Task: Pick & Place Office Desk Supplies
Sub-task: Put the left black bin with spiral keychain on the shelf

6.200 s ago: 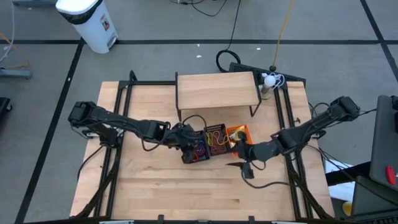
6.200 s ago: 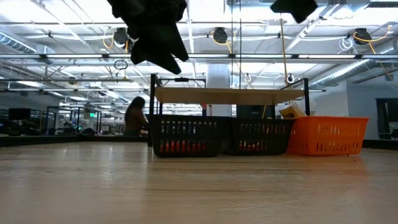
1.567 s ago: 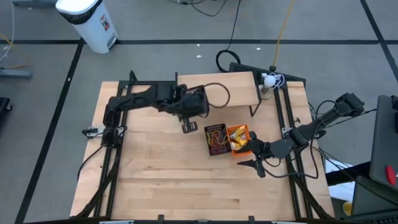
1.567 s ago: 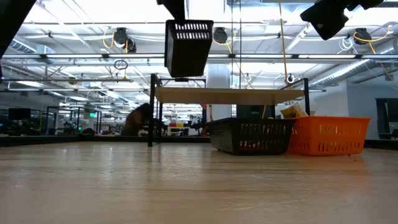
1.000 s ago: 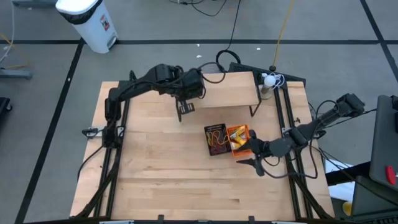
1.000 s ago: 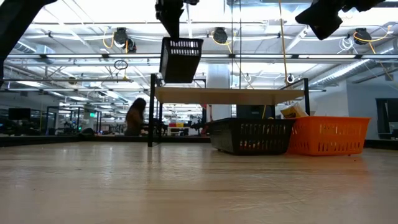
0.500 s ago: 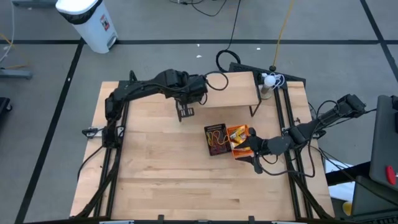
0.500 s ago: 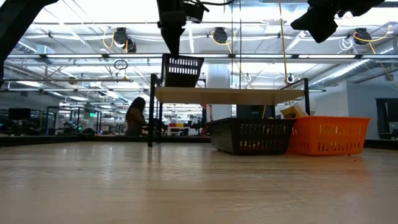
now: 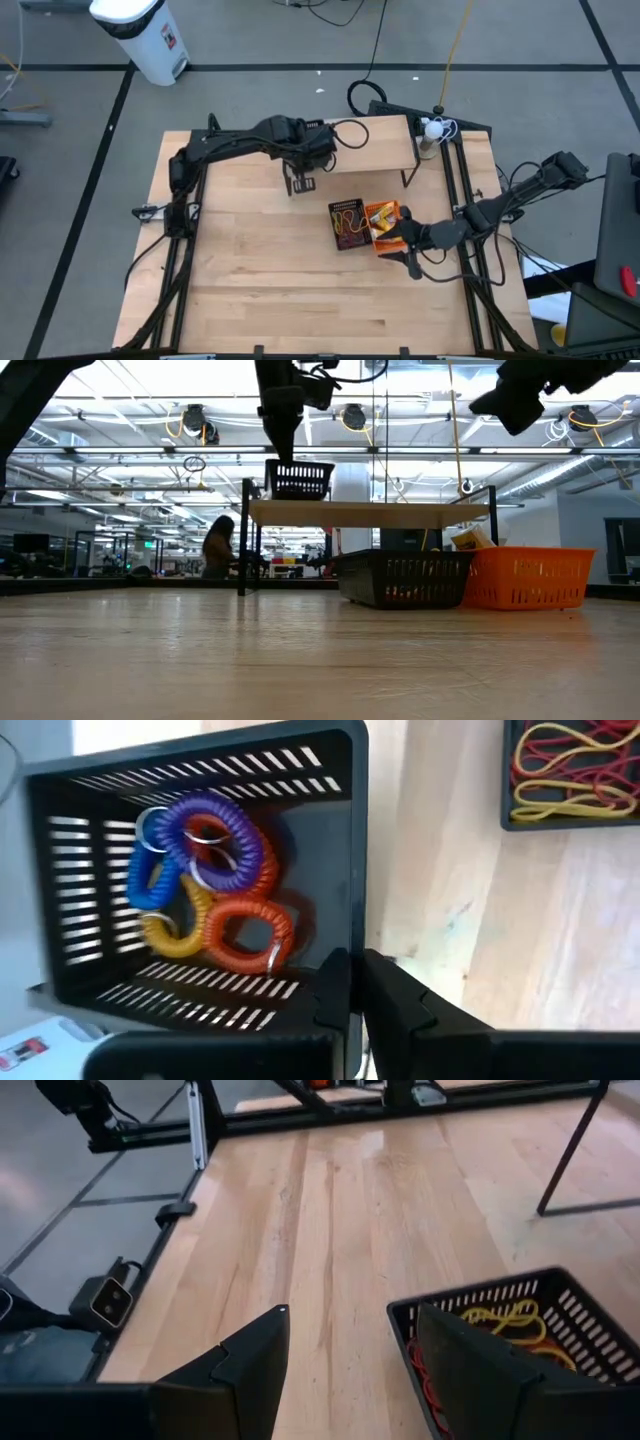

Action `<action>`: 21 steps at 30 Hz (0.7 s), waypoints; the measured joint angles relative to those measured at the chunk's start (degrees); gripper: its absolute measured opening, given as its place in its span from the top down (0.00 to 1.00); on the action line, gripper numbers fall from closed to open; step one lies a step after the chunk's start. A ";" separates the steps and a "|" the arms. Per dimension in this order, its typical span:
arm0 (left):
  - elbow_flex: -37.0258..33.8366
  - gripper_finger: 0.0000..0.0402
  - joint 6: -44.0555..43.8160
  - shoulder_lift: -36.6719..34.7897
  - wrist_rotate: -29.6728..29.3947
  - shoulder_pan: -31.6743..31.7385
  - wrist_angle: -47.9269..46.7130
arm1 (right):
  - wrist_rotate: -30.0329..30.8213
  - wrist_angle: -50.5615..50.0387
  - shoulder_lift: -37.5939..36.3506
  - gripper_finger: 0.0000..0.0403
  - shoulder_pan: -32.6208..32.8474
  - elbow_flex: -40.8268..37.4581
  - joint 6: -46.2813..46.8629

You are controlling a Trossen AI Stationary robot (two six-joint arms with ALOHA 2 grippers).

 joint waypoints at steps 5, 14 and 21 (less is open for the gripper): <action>-0.48 0.95 -1.02 0.00 0.78 0.00 0.36 | -0.07 0.40 0.02 0.48 -0.74 -1.29 1.99; -0.54 0.94 -3.91 0.00 5.12 0.00 1.30 | -0.22 0.60 0.02 0.48 -1.18 -1.31 2.50; -0.54 0.94 -4.47 0.00 7.06 -0.04 1.29 | -0.22 0.60 0.02 0.48 -1.18 -1.33 2.32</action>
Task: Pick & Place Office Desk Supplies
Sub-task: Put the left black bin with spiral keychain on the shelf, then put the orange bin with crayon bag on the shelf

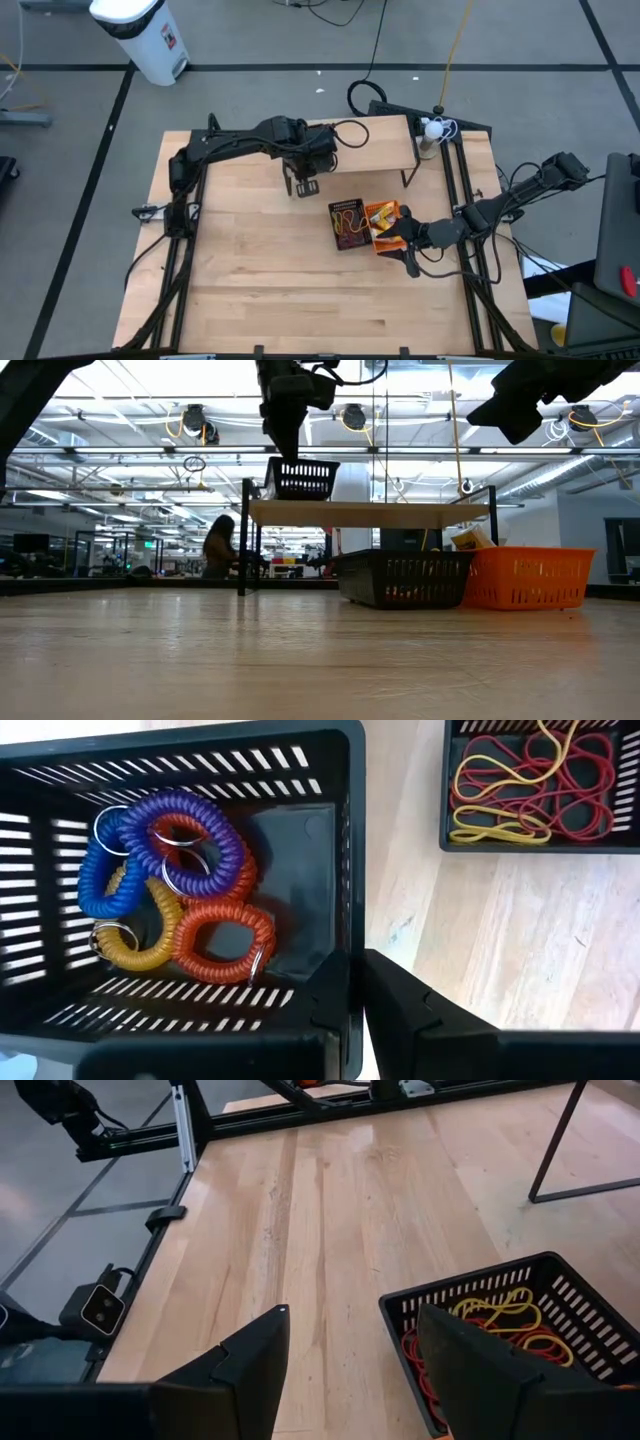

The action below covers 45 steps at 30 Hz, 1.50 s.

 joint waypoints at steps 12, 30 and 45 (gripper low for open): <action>0.00 0.93 1.09 0.00 0.00 0.04 0.42 | 0.07 0.04 0.00 0.48 0.00 0.00 -1.09; 0.02 0.51 1.09 0.00 -2.72 -1.61 6.77 | 0.13 0.02 0.00 0.48 0.00 0.00 -2.23; 3.83 0.38 -3.07 -0.09 -0.84 -7.05 8.08 | 0.53 -8.07 -5.60 0.48 0.00 -0.02 -4.26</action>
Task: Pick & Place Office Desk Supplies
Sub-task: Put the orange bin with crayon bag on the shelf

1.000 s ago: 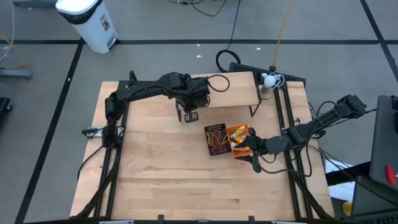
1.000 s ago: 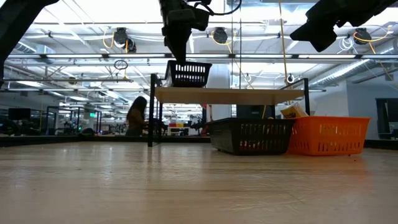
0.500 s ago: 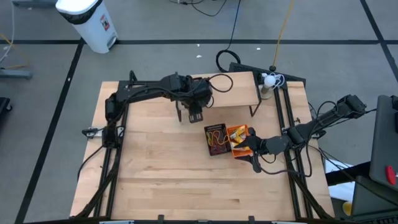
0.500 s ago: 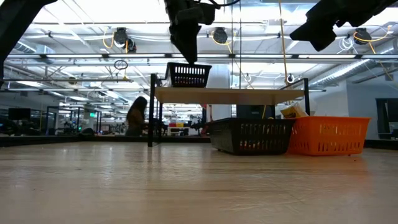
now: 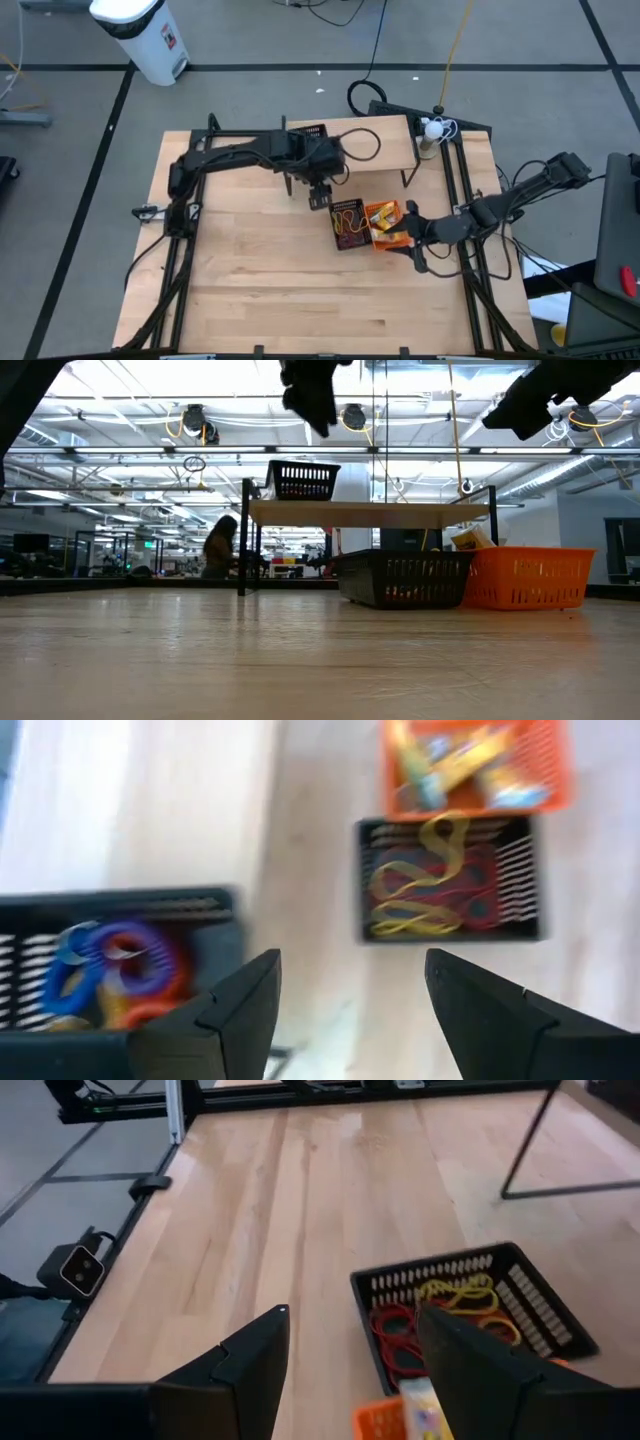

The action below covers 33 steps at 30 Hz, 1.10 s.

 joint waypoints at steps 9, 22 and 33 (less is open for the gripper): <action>0.06 0.38 -11.25 0.00 8.39 -9.54 6.05 | -1.50 -10.91 -7.72 0.48 0.09 0.00 3.61; -0.07 0.37 -13.71 0.00 -0.84 -22.38 14.73 | -8.36 -30.20 2.25 0.48 0.00 0.00 15.44; -0.09 0.37 -17.22 0.00 -1.22 -26.46 14.70 | -9.42 -20.65 14.69 0.48 0.02 0.00 5.40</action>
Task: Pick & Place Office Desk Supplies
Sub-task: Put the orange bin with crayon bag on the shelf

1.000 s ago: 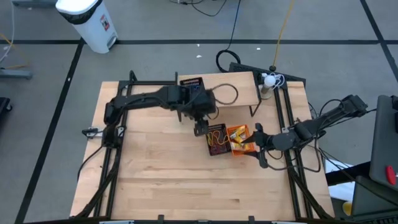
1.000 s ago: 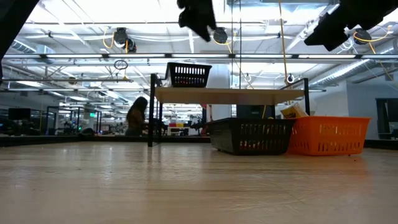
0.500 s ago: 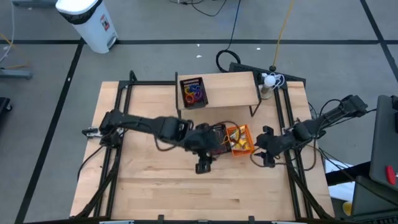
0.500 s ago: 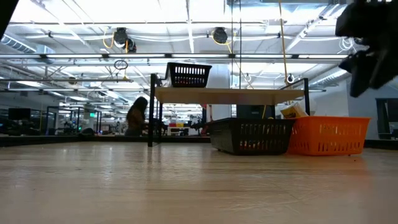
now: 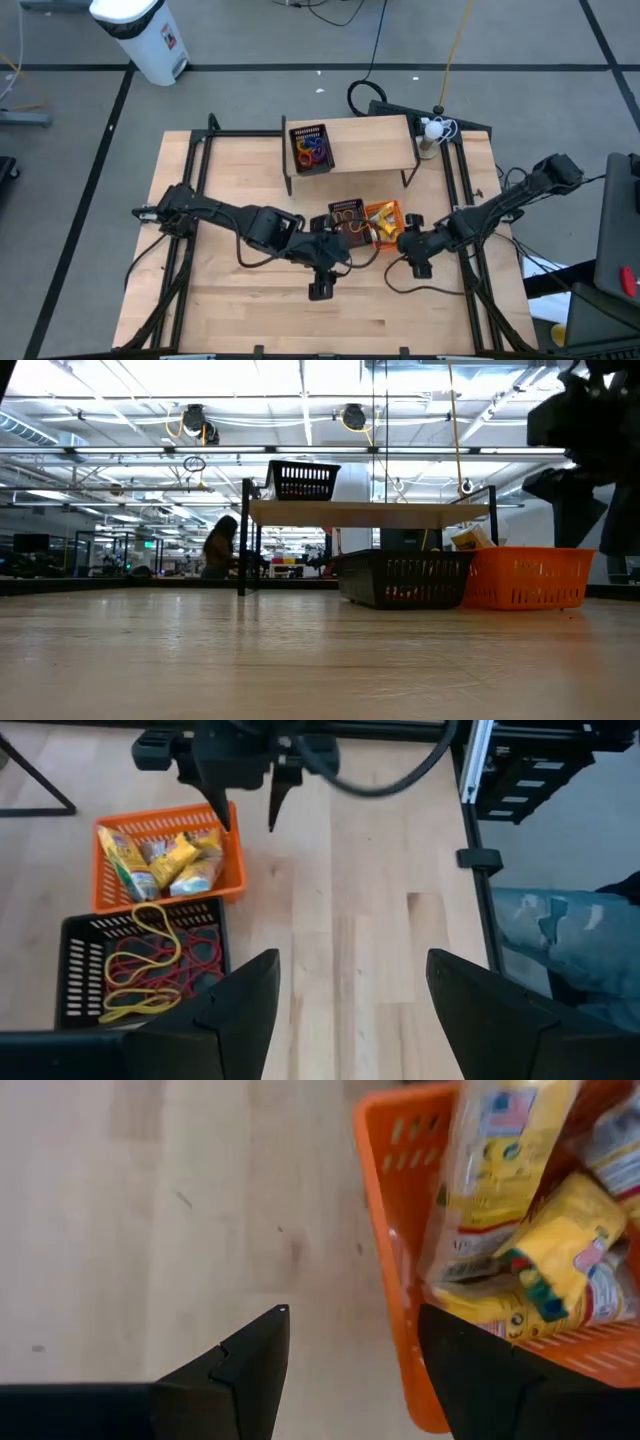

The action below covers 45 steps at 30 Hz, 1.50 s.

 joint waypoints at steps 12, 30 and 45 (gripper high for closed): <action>-0.02 0.36 -1.35 0.02 -0.04 -1.54 0.00 | 2.77 2.27 6.28 0.48 -2.90 0.00 -1.40; -0.02 0.36 -3.77 0.02 -0.04 -1.63 -0.18 | -6.01 7.34 14.18 0.76 -6.78 0.02 0.31; -0.02 0.36 -3.73 0.04 -0.06 -1.57 -0.82 | -3.19 0.99 3.35 1.00 -5.47 0.02 2.82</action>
